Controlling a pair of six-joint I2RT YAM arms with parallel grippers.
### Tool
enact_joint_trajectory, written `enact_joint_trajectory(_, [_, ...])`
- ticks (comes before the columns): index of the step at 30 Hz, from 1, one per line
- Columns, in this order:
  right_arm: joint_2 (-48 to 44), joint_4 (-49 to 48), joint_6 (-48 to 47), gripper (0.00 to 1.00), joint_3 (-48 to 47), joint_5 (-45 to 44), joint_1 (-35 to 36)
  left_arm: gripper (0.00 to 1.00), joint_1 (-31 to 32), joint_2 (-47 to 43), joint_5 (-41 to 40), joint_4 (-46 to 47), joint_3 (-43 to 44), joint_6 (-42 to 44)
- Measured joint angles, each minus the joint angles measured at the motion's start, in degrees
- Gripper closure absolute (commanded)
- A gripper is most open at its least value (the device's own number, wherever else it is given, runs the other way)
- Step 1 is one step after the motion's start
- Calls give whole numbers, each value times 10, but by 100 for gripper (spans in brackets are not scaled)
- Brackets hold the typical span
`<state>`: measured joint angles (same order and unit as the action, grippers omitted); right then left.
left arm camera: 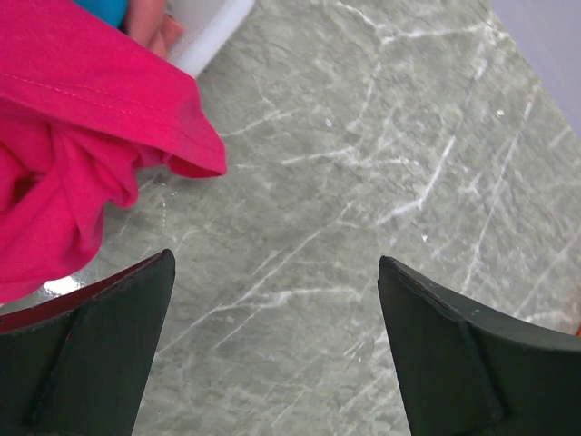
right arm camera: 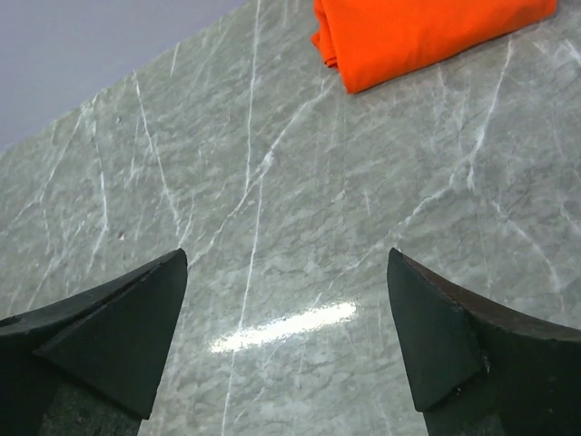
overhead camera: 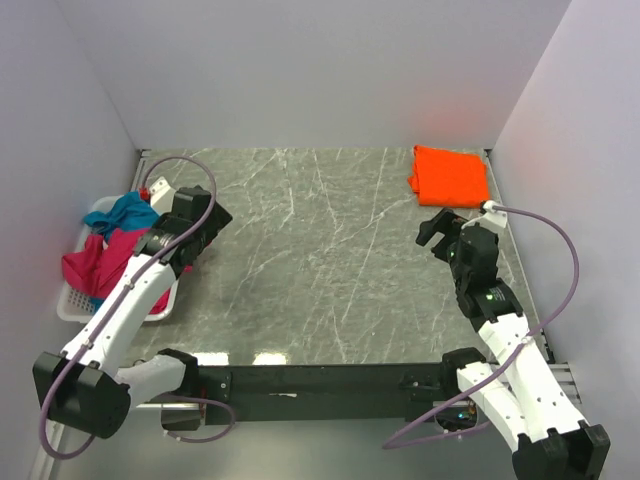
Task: Fold and stack the t-shirts
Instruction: Grab the tshirt from the pile
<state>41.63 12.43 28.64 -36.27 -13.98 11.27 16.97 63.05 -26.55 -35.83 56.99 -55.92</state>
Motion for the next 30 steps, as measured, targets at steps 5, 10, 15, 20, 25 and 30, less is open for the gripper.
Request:
enact_joint_trajectory(5, [-5,-9,0,1,3,8,0,1,-18,50,-23,-33,46,-19])
enact_joint_trajectory(10, [-11,-25,0,0,3,10,0,1,-94,103,-34,-62,95,-43])
enact_joint_trajectory(15, [-7,-26,0,0,3,15,0,1,-201,118,-28,-79,106,-63])
enact_joint_trajectory(20, [16,-29,-4,0,3,31,0,1,-300,118,-5,-69,95,-63])
enact_joint_trajectory(25, [54,-29,-6,0,3,35,0,1,-345,130,21,-57,64,-63])
enact_joint_trajectory(30, [77,-24,-6,1,3,41,0,37,-380,156,46,-38,45,-60])
